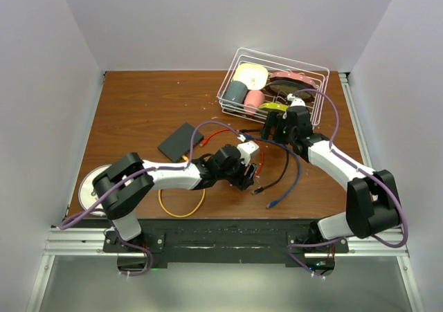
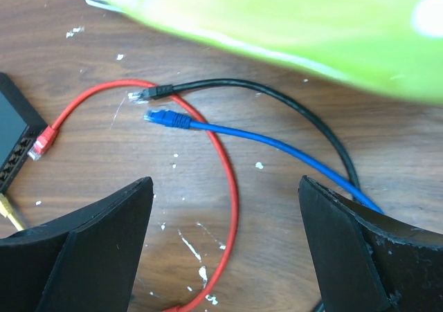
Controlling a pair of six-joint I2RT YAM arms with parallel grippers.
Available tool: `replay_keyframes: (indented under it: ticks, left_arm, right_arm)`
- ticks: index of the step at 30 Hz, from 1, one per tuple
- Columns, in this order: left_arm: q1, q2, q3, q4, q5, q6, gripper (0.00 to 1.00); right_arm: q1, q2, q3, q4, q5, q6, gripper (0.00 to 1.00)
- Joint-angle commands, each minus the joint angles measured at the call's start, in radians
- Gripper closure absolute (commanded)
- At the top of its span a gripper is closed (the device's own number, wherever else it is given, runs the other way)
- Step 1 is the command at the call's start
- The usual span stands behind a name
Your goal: Insert the plug into the switch port
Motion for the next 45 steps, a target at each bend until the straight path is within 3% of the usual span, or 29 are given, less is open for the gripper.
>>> replay_keyframes:
  ticks: [1, 7, 14, 19, 22, 28, 36, 45]
  left_arm:
    - [-0.021, 0.044, -0.02, 0.065, -0.04, 0.003, 0.36]
    - [-0.034, 0.093, -0.072, 0.096, -0.051, -0.017, 0.38]
    - [-0.046, 0.107, -0.113, 0.078, -0.101, -0.017, 0.56]
    - [-0.067, 0.096, -0.15, 0.05, -0.152, -0.039, 0.59]
    - [-0.086, 0.095, -0.166, 0.046, -0.178, -0.054, 0.69]
    - [-0.101, 0.109, -0.167, 0.007, -0.225, -0.063, 1.0]
    - [-0.089, -0.019, -0.098, -0.147, -0.284, -0.025, 1.0]
    - [-0.034, -0.288, -0.089, -0.206, -0.218, 0.098, 1.0]
  right_arm:
    - [-0.018, -0.05, -0.011, 0.038, -0.027, 0.012, 0.11]
    - [-0.03, -0.066, -0.014, 0.03, -0.051, 0.003, 0.11]
    - [-0.036, -0.079, -0.009, 0.027, -0.058, -0.002, 0.11]
    - [-0.047, -0.104, -0.013, 0.036, -0.07, -0.008, 0.11]
    - [-0.049, -0.115, -0.014, 0.041, -0.087, -0.016, 0.11]
    - [-0.05, -0.145, -0.016, 0.047, -0.143, -0.048, 0.11]
    - [-0.05, -0.184, -0.042, 0.067, -0.278, -0.108, 0.11]
    - [-0.049, -0.208, -0.077, 0.2, -0.551, -0.139, 0.09]
